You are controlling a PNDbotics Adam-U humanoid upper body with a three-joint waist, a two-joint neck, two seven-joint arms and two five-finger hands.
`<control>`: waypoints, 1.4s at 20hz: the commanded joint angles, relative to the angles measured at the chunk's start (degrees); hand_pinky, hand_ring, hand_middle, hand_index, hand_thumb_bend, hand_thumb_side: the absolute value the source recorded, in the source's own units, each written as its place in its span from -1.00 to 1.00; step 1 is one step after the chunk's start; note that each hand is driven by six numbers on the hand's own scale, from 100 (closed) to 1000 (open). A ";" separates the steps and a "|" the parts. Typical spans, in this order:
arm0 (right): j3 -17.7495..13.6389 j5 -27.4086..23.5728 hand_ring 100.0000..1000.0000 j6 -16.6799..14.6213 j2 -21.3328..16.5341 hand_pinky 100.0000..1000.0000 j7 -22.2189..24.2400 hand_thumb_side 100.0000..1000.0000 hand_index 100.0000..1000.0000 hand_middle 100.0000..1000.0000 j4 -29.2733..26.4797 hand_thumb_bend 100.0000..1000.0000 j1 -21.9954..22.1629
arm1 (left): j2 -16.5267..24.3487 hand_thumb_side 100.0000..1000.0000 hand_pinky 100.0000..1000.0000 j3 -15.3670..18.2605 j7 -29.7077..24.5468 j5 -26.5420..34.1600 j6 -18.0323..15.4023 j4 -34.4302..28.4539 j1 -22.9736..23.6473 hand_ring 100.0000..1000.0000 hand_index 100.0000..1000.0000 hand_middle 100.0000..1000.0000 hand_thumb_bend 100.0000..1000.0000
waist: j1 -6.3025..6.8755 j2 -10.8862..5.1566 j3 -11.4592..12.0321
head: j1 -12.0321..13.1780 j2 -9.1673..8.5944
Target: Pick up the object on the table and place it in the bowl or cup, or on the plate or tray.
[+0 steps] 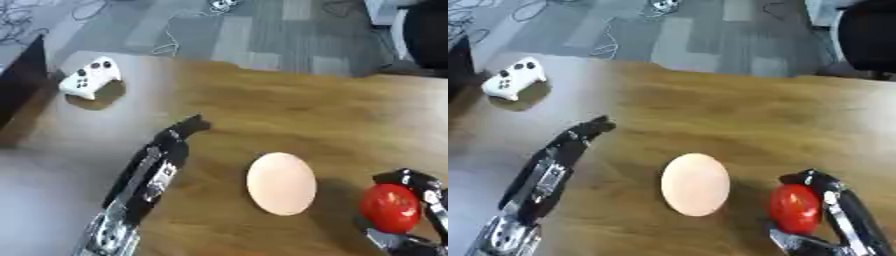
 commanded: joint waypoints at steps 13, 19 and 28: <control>-0.13 -0.06 -0.96 0.79 -4.46 -0.28 1.07 -0.85 -0.18 -0.80 -1.85 -0.18 1.11 | 2.88 0.92 0.98 -0.09 -0.39 1.52 0.10 -1.23 0.34 1.00 0.69 0.52 -0.85 | -1.70 -2.45 3.49 | -0.33 -2.38; -1.25 -0.52 -0.95 1.04 -7.02 -0.27 0.49 -0.84 -0.18 -0.79 -3.25 -0.18 1.21 | 2.73 0.92 0.98 -0.33 -0.70 1.71 0.21 -1.47 -0.26 1.00 0.70 0.52 -0.85 | -2.32 -1.72 5.10 | -0.51 -3.74; -2.85 -2.28 -0.94 2.70 -10.26 -0.26 -0.68 -0.83 -0.18 -0.78 -2.13 -0.19 -0.33 | 2.35 0.93 0.98 -0.61 -1.07 1.68 0.21 -1.72 -0.72 1.00 0.70 0.52 -0.85 | -2.45 -0.78 6.94 | -1.47 -4.53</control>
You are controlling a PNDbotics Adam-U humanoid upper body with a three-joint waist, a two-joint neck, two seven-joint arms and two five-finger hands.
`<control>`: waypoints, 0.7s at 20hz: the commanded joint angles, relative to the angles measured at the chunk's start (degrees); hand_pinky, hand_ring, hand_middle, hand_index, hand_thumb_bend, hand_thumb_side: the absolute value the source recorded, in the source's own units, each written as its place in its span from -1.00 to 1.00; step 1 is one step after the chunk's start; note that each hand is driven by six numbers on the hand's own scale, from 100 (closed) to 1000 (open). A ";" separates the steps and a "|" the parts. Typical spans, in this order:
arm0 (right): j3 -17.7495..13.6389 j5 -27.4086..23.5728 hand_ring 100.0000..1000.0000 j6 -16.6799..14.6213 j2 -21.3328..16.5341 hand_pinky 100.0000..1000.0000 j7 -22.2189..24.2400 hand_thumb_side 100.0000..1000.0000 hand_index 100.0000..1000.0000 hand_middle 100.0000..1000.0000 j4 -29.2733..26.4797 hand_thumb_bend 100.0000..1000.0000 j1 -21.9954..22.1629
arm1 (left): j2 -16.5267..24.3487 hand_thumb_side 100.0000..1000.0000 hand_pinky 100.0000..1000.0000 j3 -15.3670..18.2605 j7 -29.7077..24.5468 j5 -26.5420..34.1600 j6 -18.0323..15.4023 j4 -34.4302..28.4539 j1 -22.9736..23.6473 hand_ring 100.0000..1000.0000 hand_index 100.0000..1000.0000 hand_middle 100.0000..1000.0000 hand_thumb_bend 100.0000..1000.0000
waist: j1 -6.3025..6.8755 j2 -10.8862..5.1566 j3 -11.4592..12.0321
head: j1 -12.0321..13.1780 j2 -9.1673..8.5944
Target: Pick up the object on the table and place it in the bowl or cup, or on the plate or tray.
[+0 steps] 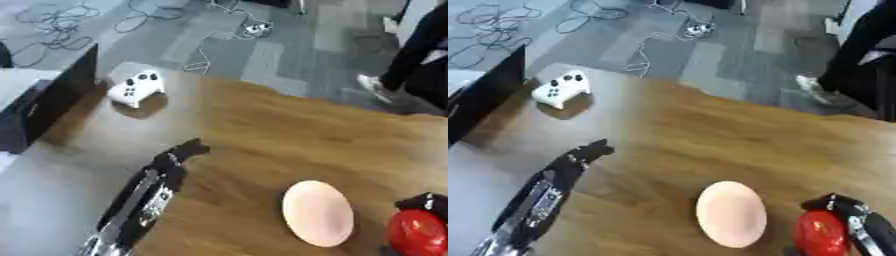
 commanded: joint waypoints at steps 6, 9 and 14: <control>-1.50 -0.70 -0.94 0.95 -2.88 -0.26 -0.92 -0.83 -0.18 -0.78 2.44 -0.19 -2.02 | 0.11 0.94 0.99 -0.53 -0.55 0.53 -0.06 -1.60 -0.91 1.00 0.70 0.52 -0.84 | -0.02 -0.17 1.00 | -1.70 -1.42; -1.70 -1.08 -0.94 1.21 -3.47 -0.27 -1.46 -0.83 -0.18 -0.78 4.20 -0.19 -2.78 | -0.04 0.94 0.99 -0.72 -0.77 0.59 -0.04 -1.59 -1.09 1.00 0.70 0.52 -0.84 | -0.11 0.06 1.44 | -2.06 -1.61; -1.95 -2.02 -0.94 1.61 -4.57 -0.27 -2.60 -0.83 -0.18 -0.78 7.20 -0.19 -3.74 | -0.26 0.94 0.99 -1.04 -1.12 0.76 0.03 -1.54 -1.38 1.00 0.70 0.51 -0.84 | -0.29 0.31 2.04 | -2.56 -1.90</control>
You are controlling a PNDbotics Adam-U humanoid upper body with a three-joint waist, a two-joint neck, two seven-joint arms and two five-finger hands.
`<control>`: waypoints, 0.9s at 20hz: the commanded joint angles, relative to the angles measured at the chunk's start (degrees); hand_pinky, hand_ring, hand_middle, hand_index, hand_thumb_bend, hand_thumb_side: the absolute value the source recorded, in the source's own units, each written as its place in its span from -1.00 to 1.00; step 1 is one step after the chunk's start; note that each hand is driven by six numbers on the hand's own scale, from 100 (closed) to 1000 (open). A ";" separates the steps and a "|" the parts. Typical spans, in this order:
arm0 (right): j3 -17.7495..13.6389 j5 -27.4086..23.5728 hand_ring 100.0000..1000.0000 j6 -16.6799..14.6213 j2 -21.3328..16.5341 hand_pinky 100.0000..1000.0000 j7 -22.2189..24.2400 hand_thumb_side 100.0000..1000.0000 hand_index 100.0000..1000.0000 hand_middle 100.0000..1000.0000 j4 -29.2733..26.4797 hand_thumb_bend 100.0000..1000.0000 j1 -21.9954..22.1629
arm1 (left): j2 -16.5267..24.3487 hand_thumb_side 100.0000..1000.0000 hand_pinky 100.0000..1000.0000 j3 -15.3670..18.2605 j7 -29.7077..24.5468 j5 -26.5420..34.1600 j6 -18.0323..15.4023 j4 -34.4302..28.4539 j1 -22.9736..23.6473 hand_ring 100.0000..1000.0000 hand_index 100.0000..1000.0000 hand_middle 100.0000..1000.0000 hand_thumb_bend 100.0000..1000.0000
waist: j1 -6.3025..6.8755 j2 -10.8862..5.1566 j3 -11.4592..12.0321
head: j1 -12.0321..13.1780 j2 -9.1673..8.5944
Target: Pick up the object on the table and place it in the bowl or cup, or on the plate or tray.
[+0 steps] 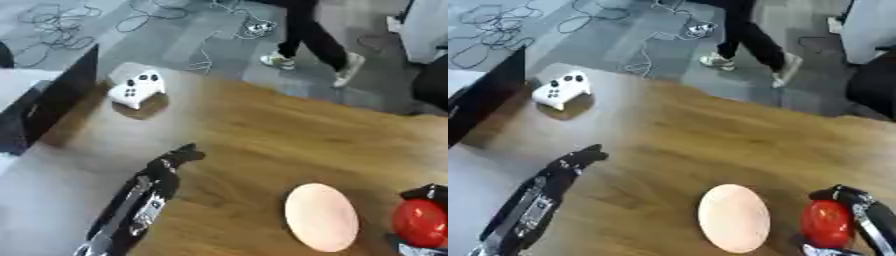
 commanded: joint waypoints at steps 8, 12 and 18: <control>-1.12 -2.89 -0.93 0.63 -4.02 -0.28 -2.25 -0.85 -0.18 -0.78 5.27 -0.20 -2.52 | -0.45 0.95 0.99 -0.88 -1.00 0.76 -0.08 -1.27 -1.31 1.00 0.70 0.51 -0.84 | -0.16 -0.25 1.23 | -1.73 -1.48; -1.30 -3.89 -0.94 0.73 -5.00 -0.29 -3.05 -0.85 -0.18 -0.78 7.33 -0.19 -3.28 | -0.59 0.95 0.99 -1.20 -1.35 0.82 -0.09 -1.30 -1.67 1.00 0.70 0.51 -0.84 | -0.34 0.15 1.96 | -2.36 -1.84; -1.53 -4.88 -0.93 1.37 -6.18 -0.29 -4.01 -0.86 -0.19 -0.78 10.25 -0.19 -4.13 | -0.70 0.96 1.00 -1.61 -1.81 0.90 -0.07 -1.33 -2.13 1.00 0.70 0.51 -0.84 | -0.67 0.66 3.02 | -2.94 -2.29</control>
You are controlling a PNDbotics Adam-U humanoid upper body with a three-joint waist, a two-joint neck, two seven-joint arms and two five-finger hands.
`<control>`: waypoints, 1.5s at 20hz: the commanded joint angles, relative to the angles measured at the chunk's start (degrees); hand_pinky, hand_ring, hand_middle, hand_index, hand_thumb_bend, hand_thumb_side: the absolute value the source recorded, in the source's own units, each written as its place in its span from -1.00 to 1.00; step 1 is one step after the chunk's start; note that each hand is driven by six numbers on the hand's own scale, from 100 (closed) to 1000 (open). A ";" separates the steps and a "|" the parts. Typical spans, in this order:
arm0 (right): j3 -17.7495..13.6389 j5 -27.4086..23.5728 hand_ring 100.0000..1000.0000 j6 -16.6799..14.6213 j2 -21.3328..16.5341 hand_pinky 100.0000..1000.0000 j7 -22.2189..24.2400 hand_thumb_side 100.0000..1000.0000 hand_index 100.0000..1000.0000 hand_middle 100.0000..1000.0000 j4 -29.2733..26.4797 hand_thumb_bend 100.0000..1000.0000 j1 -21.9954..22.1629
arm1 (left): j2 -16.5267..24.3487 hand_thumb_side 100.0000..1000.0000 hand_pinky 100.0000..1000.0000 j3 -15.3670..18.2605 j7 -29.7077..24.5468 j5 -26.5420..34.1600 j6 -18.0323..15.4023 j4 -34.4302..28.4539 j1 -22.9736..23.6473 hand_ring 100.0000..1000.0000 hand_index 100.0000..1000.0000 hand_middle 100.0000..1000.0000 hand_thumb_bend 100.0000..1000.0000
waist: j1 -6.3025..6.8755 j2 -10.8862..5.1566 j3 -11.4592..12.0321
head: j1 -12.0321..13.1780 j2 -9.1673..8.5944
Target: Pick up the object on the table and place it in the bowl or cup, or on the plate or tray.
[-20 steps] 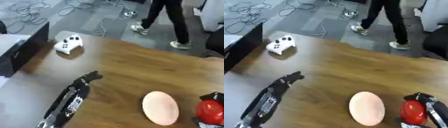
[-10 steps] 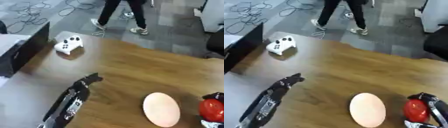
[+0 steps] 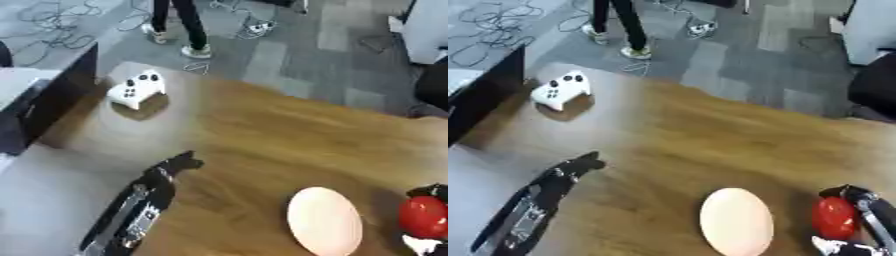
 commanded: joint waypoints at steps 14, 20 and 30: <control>-0.03 0.20 -0.92 -0.13 -3.33 -0.27 -1.00 -0.82 -0.20 -0.78 -0.77 -0.19 -2.07 | -0.23 0.96 0.99 -0.42 -0.48 0.35 -0.02 -0.76 -0.89 1.00 0.70 0.44 -0.84 | 0.14 -0.61 0.61 | -1.90 -2.52; 0.67 0.60 -0.91 0.18 -4.24 -0.27 0.80 -0.79 -0.20 -0.78 -8.95 -0.19 -2.65 | -0.31 0.96 0.99 -0.09 -0.07 -0.04 0.03 -0.51 -0.34 1.00 0.70 0.44 -0.84 | -0.10 -0.91 0.92 | -2.13 -2.26; 0.73 0.93 -0.91 1.60 -5.03 -0.27 2.72 -0.80 -0.22 -0.78 -12.26 -0.21 -2.33 | -0.19 0.97 0.99 0.05 0.11 0.00 0.22 -0.24 -0.07 1.00 0.70 0.44 -0.83 | -1.43 -1.89 3.18 | -2.91 -2.53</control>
